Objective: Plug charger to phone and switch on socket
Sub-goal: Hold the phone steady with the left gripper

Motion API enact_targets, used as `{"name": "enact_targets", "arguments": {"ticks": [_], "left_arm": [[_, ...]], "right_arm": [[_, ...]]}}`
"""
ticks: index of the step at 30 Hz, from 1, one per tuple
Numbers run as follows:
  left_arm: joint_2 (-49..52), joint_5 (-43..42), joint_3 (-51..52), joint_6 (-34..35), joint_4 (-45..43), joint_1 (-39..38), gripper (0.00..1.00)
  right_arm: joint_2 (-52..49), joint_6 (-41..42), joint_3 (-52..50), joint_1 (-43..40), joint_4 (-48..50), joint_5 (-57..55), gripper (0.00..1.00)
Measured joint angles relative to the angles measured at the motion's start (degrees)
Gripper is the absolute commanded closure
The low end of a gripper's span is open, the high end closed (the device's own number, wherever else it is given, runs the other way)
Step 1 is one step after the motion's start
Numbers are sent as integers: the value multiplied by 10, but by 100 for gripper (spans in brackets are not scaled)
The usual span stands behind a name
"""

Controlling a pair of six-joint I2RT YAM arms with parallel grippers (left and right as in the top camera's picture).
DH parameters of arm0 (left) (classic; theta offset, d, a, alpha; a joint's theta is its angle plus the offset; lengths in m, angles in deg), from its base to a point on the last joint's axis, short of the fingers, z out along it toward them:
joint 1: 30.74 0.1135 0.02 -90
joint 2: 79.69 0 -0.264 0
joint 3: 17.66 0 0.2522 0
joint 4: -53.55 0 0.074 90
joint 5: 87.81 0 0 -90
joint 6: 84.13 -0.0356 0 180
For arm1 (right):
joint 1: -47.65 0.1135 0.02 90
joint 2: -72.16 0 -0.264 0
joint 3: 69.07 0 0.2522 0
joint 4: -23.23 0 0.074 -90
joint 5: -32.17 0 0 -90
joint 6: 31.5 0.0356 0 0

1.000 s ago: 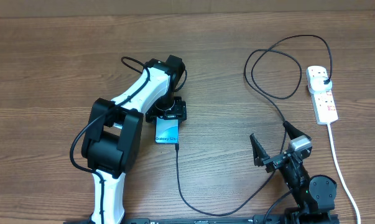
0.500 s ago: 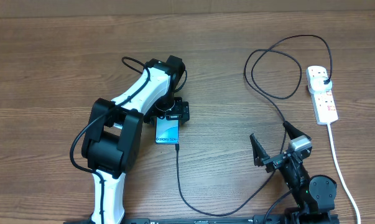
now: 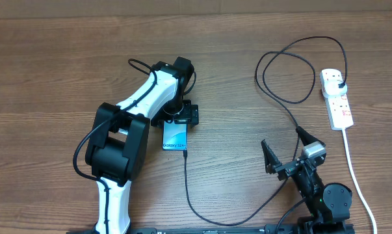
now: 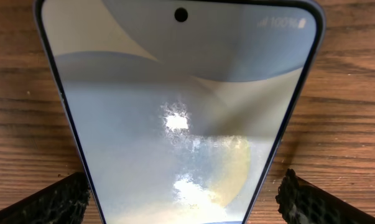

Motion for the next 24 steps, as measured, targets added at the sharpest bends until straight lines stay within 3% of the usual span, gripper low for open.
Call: {"name": "enact_targets", "arguments": {"ticks": [24], "left_arm": [[0,9,0,-12,2,0,0]], "right_arm": [[0,0,0,0,1,0,0]]}}
